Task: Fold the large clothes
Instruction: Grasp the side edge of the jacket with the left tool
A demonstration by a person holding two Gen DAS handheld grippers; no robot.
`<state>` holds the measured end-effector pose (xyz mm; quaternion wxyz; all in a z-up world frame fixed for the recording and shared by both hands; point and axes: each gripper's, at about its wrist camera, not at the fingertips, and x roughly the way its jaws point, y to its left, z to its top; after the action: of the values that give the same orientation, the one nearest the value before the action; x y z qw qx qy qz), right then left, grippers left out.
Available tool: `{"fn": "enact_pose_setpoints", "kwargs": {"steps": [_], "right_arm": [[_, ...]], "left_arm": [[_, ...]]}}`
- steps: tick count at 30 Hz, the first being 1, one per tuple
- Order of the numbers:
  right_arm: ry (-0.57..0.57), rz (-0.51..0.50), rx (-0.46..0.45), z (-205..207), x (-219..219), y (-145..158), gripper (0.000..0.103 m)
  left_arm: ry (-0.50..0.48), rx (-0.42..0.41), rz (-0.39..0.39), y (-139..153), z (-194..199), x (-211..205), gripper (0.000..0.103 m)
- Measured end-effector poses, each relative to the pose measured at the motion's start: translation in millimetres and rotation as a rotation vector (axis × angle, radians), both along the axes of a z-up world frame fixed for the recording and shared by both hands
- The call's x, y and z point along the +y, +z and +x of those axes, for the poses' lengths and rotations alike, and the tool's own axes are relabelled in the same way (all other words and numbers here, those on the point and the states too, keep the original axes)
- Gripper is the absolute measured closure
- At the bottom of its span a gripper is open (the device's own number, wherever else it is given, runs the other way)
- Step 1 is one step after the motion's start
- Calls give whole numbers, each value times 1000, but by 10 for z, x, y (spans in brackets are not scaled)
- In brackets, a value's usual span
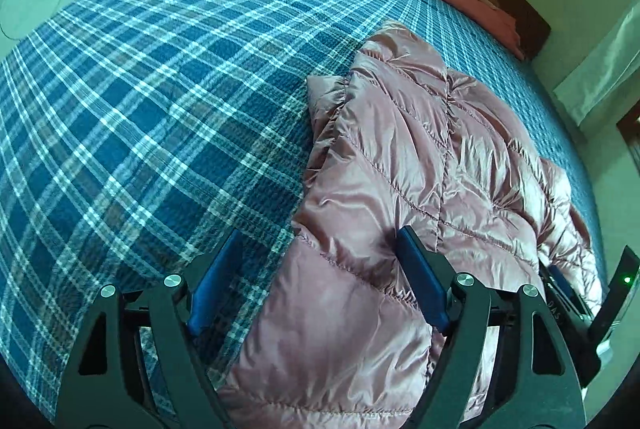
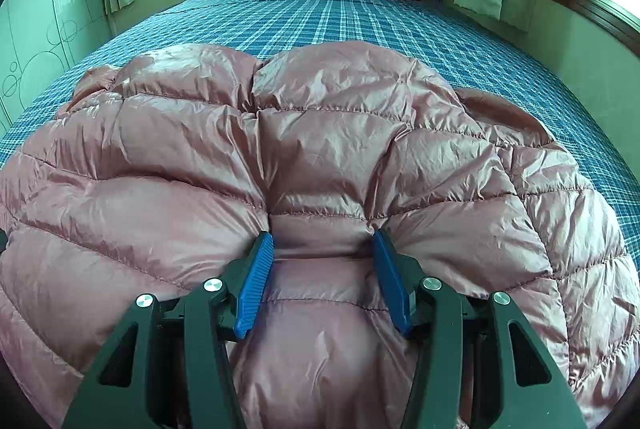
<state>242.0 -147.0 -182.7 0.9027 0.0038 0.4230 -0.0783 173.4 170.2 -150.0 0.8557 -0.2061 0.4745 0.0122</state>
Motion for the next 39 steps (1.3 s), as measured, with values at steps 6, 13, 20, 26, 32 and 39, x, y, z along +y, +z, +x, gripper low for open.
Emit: {"fn": "enact_pose_setpoints", "kwargs": {"steps": [6,13,20,26,32,39], "right_arm": [[0,-1,0,3,-5,-1,51],[1,0,0,0,3,-3,51],[0,-1,-1,-2,9,-2,51],[-1,-6,-1,-5,21,4,51],[-2,-8,-2,-7,36,5,51],[-4,-11,-4,3,47,15,51]], "left_arm": [[-18,-6,-31,-53,36,-56,21],[-31,0,-80,-67,94,22,22],[-144,5,-143,-93,129,-15,34],[-118,2,-130,-129,211,-57,35],[-102,-20,-173,-139,213,17,48],[-191,-28,-174,-77,258,-81,67]]}}
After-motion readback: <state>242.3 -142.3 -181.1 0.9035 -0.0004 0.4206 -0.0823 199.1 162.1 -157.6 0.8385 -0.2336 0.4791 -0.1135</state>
